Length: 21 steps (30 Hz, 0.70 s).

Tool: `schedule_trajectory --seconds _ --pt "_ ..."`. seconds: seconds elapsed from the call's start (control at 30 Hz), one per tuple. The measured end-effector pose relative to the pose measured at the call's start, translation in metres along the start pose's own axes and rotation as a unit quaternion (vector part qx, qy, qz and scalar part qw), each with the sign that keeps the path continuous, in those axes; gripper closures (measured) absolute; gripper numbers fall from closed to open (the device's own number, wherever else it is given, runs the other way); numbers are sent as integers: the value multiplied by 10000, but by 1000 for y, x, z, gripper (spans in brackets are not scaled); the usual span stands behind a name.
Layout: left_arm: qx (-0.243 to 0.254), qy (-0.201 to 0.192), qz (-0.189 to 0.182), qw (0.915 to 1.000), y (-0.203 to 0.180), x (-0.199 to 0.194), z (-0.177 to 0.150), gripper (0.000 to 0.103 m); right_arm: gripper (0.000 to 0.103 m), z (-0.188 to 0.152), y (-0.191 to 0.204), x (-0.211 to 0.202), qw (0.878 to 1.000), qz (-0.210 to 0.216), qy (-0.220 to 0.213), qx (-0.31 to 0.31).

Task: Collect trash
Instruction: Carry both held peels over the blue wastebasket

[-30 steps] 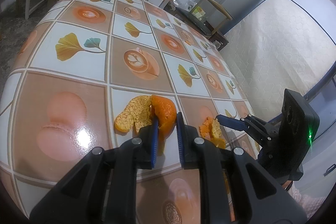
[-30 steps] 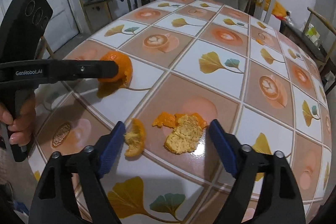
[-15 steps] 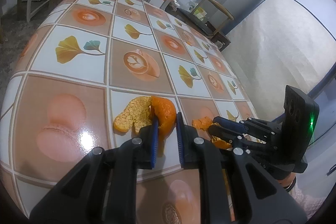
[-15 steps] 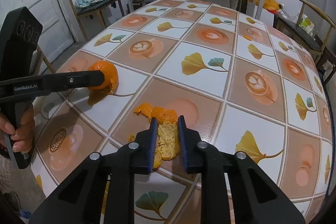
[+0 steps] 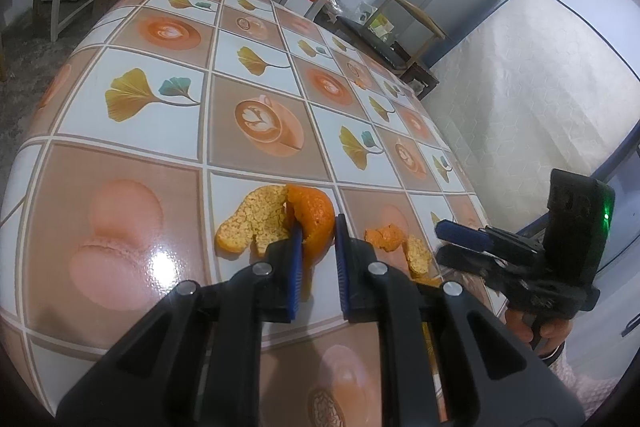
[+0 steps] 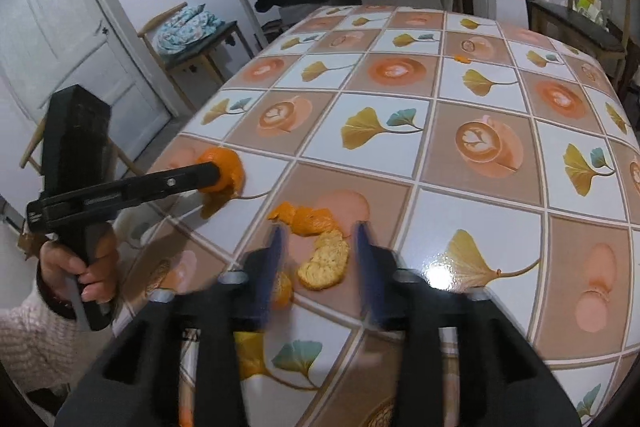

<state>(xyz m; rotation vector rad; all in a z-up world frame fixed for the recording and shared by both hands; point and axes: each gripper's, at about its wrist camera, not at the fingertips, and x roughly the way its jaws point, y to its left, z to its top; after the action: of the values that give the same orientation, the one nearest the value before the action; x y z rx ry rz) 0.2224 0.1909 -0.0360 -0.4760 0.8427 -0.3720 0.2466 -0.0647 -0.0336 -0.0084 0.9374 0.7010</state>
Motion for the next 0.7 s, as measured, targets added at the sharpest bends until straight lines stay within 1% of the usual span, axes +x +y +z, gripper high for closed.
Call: schedule_trajectory --seconds 0.17,0.27,0.3,0.43,0.57,0.7 --pt "62 -79 -31 9999 -2 -4 -1 91 52 -5 1 -3 10000 -24 44 0" --pt "167 -150 22 9997 -7 -7 -1 91 52 -7 4 -2 10000 -10 80 -50" --pt "189 -158 28 9997 -8 -8 -2 91 51 -8 6 -2 9999 -9 97 -122" --pt "249 -192 -30 9995 -14 -15 -3 91 43 -12 13 -3 9993 -63 105 -367" --pt "178 -208 -182 9995 -16 -23 -3 91 41 -16 21 0 9974 -74 238 -669" --pt "156 -269 -345 9989 -18 -33 -1 91 39 -20 28 9 9934 -237 391 -1051"
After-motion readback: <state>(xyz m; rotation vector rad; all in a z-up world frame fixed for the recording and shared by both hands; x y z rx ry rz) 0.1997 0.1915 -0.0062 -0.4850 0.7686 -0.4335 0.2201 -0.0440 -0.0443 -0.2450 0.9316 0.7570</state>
